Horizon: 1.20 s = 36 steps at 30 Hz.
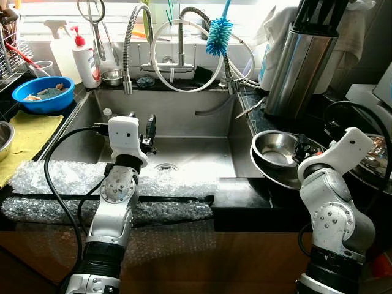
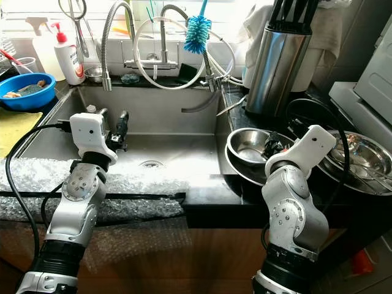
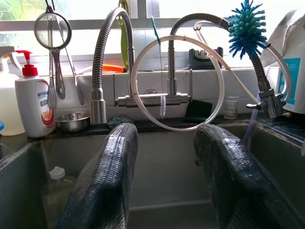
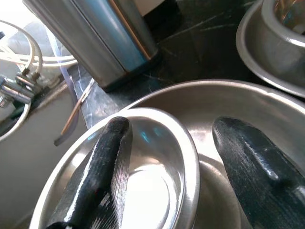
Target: Kitchen organization
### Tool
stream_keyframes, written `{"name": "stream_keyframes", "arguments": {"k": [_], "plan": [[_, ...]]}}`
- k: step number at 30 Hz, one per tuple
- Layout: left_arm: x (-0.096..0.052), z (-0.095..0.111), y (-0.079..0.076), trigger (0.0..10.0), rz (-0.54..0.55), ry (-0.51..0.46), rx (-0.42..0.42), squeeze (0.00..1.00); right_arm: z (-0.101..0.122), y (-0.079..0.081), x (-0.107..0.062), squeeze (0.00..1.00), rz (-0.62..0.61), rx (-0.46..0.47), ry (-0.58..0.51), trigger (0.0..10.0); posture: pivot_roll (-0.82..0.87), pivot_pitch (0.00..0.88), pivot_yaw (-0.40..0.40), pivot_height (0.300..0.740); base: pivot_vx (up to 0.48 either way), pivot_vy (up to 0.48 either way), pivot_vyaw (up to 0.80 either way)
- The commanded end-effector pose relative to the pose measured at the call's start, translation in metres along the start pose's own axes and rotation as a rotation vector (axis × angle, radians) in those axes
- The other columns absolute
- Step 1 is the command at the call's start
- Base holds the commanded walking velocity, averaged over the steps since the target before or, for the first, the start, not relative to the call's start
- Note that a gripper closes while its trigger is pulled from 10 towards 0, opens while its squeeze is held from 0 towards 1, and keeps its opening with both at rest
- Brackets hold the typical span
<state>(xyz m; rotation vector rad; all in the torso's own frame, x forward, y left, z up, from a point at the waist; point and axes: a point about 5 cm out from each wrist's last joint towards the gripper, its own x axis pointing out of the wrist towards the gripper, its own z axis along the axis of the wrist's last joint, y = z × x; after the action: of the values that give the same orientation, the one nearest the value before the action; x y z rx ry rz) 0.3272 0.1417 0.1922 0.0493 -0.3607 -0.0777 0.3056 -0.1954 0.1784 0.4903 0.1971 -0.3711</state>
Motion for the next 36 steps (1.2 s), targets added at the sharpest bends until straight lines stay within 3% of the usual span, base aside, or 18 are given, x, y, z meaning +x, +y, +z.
{"name": "stream_keyframes", "arguments": {"k": [1,6,16,17,18,19,21,22,36], "plan": [[0.000,0.000,-0.002,10.0,-0.022,0.004,0.014,0.00,-0.003,0.004,0.002,0.00,0.013,0.000,0.023,10.0,-0.11,0.000,-0.036,0.740,0.000,0.000,0.00],[0.001,0.000,-0.002,10.0,-0.025,0.007,0.014,0.00,-0.005,0.004,0.004,0.00,0.000,-0.018,0.040,10.0,-0.11,0.000,-0.038,0.740,0.000,0.000,0.00],[0.006,0.002,-0.001,10.0,-0.024,0.011,0.033,0.00,-0.009,0.006,0.012,0.00,-0.004,0.037,0.087,10.0,-0.10,0.000,-0.038,0.740,0.000,0.000,0.00],[0.007,0.002,-0.001,10.0,-0.023,0.011,0.034,0.00,-0.009,0.007,0.013,0.00,0.000,0.054,0.088,8.2,-0.10,0.000,-0.038,0.740,0.000,0.000,0.00],[0.007,0.002,-0.001,10.0,-0.023,0.011,0.034,0.00,-0.008,0.008,0.013,0.00,0.001,0.058,0.089,8.2,-0.10,0.000,-0.038,0.740,0.000,0.000,0.00],[0.007,0.002,-0.001,10.0,-0.022,0.011,0.035,0.00,-0.008,0.008,0.013,0.00,0.000,0.056,0.087,1.5,-0.10,0.000,-0.038,0.740,0.000,0.000,0.00],[0.007,0.002,-0.001,10.0,-0.023,0.010,0.035,0.00,-0.007,0.008,0.014,0.00,0.000,0.055,0.086,1.5,-0.10,0.000,-0.038,0.740,0.000,0.000,0.00],[0.008,0.002,-0.001,10.0,-0.023,0.010,0.038,0.00,-0.006,0.009,0.014,0.00,0.000,0.061,0.081,0.0,-0.10,0.000,-0.037,0.740,0.000,0.000,0.00],[0.010,0.003,-0.001,10.0,-0.024,0.007,0.042,0.00,-0.003,0.012,0.016,0.00,0.007,0.073,0.075,0.0,-0.10,0.000,-0.040,0.740,0.000,0.000,0.00]]}}
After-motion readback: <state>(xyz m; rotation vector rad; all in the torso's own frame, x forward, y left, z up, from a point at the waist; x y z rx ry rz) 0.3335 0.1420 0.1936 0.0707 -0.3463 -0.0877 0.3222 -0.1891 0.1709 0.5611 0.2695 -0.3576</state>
